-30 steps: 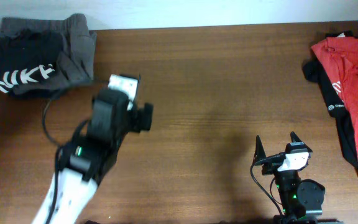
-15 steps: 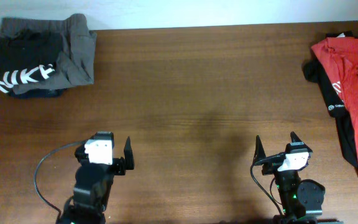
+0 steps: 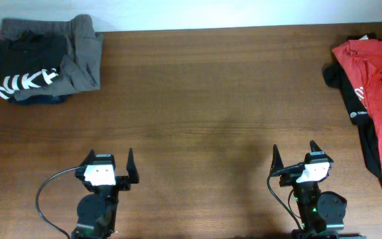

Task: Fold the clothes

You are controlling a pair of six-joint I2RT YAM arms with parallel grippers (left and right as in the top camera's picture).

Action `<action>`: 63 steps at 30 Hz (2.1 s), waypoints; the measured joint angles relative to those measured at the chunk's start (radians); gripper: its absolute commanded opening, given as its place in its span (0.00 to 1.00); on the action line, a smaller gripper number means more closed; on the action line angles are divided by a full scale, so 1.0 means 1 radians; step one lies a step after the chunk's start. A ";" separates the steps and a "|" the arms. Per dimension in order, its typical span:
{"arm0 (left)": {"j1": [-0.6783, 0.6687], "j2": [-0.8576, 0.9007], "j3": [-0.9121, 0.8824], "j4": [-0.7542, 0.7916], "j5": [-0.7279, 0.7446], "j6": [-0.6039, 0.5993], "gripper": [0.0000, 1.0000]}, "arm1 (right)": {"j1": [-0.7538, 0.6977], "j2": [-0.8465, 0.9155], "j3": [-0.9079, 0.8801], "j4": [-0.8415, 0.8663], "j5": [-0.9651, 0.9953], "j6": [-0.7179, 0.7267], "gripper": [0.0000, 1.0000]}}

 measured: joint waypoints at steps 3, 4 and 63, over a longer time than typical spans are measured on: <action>0.017 -0.031 0.000 -0.003 0.000 0.000 0.99 | 0.000 0.000 0.000 0.000 0.000 0.000 0.99; 0.023 -0.045 -0.002 -0.003 0.000 0.000 0.99 | 0.000 0.000 0.000 0.000 0.000 0.000 0.99; 0.214 -0.217 -0.039 -0.090 0.208 0.105 0.99 | 0.000 0.000 0.000 0.000 0.000 0.000 0.99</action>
